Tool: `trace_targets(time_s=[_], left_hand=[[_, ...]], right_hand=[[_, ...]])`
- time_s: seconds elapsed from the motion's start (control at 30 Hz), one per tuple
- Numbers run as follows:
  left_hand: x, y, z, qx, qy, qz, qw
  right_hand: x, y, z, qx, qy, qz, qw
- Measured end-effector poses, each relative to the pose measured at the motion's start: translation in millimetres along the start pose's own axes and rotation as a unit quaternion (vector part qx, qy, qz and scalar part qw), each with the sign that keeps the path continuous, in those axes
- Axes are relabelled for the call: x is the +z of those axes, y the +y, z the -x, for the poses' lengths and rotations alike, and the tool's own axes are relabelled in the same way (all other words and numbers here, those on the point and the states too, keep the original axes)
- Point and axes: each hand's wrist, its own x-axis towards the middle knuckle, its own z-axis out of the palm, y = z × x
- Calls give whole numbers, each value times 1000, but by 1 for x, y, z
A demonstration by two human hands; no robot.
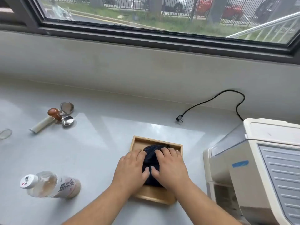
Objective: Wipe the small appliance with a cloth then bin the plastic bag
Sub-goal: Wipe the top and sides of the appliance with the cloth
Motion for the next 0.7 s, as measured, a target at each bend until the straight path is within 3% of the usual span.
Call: trace_targets(time_s=[0.2,0.47,0.7], left_hand=[[10,-1,-5,12,-71,-19,997],[-3,1,-19,13,-71,-66,995],[-46,25,-27,26,-1,99,995]], right_hand=[[18,-5,5,0,2,-10,1000],[16,6,15,-3,-2,-32,999],[-14,7,26,-6,45,-28,999]])
